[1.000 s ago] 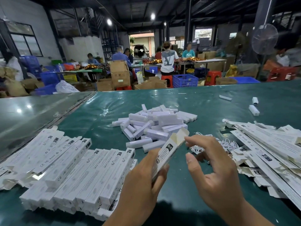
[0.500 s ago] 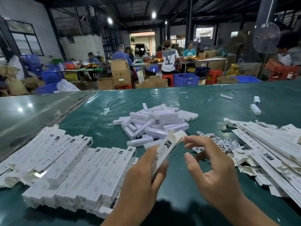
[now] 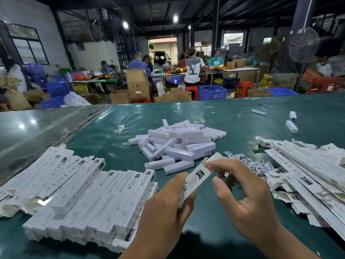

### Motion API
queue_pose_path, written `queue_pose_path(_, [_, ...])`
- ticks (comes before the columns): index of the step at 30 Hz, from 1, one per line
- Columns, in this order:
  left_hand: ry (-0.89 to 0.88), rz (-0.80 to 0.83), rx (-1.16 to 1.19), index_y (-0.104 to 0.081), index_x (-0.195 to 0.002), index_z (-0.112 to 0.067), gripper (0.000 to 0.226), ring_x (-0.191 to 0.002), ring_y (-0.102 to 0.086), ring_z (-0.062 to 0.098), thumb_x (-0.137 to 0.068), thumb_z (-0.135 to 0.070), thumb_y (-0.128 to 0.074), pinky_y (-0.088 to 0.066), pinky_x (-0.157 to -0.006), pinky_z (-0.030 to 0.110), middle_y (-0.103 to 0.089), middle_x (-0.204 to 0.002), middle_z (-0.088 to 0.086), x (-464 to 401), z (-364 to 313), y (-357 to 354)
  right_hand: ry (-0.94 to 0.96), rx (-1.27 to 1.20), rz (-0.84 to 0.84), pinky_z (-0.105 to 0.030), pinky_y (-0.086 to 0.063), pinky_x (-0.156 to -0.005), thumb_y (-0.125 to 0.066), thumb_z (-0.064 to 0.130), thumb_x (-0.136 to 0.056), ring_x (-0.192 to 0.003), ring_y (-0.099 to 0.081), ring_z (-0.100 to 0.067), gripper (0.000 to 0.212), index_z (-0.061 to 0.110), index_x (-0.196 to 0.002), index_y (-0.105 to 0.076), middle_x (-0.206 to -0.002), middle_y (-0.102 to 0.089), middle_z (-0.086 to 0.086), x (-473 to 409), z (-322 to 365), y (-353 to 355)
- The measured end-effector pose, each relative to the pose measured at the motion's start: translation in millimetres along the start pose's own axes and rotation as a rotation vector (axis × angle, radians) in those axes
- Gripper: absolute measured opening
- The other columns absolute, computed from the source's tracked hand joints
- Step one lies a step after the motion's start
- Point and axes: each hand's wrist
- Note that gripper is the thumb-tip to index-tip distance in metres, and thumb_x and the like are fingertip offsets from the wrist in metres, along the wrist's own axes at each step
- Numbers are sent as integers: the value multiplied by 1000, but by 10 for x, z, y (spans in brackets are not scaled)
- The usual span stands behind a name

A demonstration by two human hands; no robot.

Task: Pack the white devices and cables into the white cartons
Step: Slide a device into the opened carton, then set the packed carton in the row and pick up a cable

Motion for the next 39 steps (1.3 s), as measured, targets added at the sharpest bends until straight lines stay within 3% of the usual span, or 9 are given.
queue_pose_path(8, [-14,13,-52,-46,-123,-40,30,-73,-48,6,-97,-36,-61,-40,-58,19,-57,-92,-18,12,6,-25,-156,-8,-22,-22,-52,-75,-53,36,-95,-92,-69,-11,34,22,-118,-75,-101,-73,15,-16,-27,-9])
queue_pose_path(14, [-11,-13,-69,-46,-120,-42,31,-74,-49,9,-94,-36,-62,-39,-56,18,-53,-97,-16,0,5,-43,-242,-76,-31,-31,-53,-60,-59,36,-94,-82,-66,-16,18,33,-96,-77,-99,-70,11,-14,-37,-21])
queue_pose_path(17, [-22,-23,-76,-47,-121,-41,30,-72,-50,10,-95,-39,-60,-43,-54,21,-53,-88,-18,6,9,-54,-336,-192,-29,-21,-47,-57,-70,44,-93,-68,-61,-13,13,34,-88,-78,-92,-65,6,-38,-30,-25])
queue_pose_path(21, [-55,-26,-91,-49,-122,-38,25,-67,-50,7,-98,-44,-52,-45,-52,18,-56,-85,-17,2,0,-43,-508,-421,-41,-7,-39,-57,-77,36,-78,-57,-51,1,16,20,-77,-75,-67,-62,10,-76,-59,-25])
queue_pose_path(26, [-87,-21,-89,-51,-123,-36,26,-68,-47,2,-97,-42,-52,-41,-54,15,-54,-87,-17,-13,6,-43,-827,-532,-52,-23,-48,-72,-97,42,-55,-87,-66,-7,55,31,-104,-73,-99,-74,5,-76,-132,-31])
queue_pose_path(30, [-89,4,-90,-49,-125,-33,28,-69,-49,2,-98,-41,-51,-46,-52,17,-48,-94,-17,-9,17,-64,-992,-988,228,-34,-60,-82,-85,35,-73,-104,-70,-23,43,13,-110,-78,-122,-71,-18,-98,-112,-63])
queue_pose_path(33, [-84,16,-86,-49,-128,-31,32,-72,-50,3,-97,-38,-51,-41,-53,15,-49,-95,-19,-21,4,-41,-941,-1168,350,-35,-55,-99,-75,42,-82,-124,-63,-26,54,10,-125,-71,-134,-66,-16,-62,-94,-87])
queue_pose_path(36, [-101,33,-69,-52,-127,-30,29,-71,-50,3,-98,-37,-51,-39,-54,15,-51,-91,-18,-26,-6,-6,-922,-1165,332,-31,-53,-102,-70,35,-86,-130,-60,-22,43,15,-124,-72,-135,-66,-13,-71,-96,-83])
queue_pose_path(39, [-103,61,-137,-58,-119,-26,26,-69,-48,7,-97,-37,-48,-41,-49,17,-56,-82,-16,-33,-22,7,-869,-986,260,-26,-50,-102,-64,27,-89,-126,-63,-17,31,20,-116,-77,-128,-70,-8,-67,-111,-96])
Point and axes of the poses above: each hand's wrist, its own x-axis away from the middle knuckle, its own y-axis out of the back of the hand, z = x × y
